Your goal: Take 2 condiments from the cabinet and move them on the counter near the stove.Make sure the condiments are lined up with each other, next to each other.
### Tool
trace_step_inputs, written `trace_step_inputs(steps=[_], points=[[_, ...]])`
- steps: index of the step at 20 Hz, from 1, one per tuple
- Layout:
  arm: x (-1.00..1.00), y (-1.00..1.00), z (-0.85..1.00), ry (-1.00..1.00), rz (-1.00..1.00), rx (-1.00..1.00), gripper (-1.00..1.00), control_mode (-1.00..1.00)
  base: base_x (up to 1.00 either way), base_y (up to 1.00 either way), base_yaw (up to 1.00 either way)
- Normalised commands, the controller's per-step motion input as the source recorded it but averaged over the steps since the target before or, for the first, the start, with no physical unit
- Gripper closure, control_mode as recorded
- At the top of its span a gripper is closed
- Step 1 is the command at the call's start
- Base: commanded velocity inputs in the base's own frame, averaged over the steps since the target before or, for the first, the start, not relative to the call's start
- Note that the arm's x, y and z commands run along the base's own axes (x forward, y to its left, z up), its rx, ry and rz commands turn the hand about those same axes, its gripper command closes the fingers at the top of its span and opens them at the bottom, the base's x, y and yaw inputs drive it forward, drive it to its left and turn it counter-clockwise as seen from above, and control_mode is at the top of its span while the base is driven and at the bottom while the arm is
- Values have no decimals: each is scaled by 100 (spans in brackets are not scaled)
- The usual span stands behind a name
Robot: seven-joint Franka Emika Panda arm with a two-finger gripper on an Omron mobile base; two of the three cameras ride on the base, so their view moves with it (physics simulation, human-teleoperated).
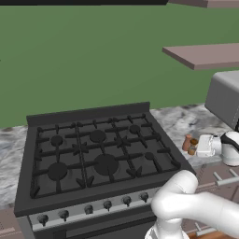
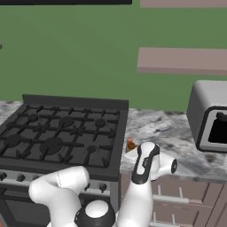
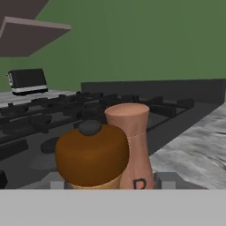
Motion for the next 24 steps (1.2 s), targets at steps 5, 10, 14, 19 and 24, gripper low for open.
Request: trace_step_inputs(steps=[5, 10, 14, 19, 24], points=[[3, 0, 0, -1, 0, 0, -100, -100, 0, 0, 0], [1, 0, 0, -7, 0, 0, -100, -100, 0, 0, 0], [0, -2, 0, -9, 0, 0, -100, -100, 0, 0, 0], [0, -12, 1, -8, -1, 0, -100, -100, 0, 0, 0], [0, -16, 7, -4, -1, 0, -100, -100, 0, 0, 0]])
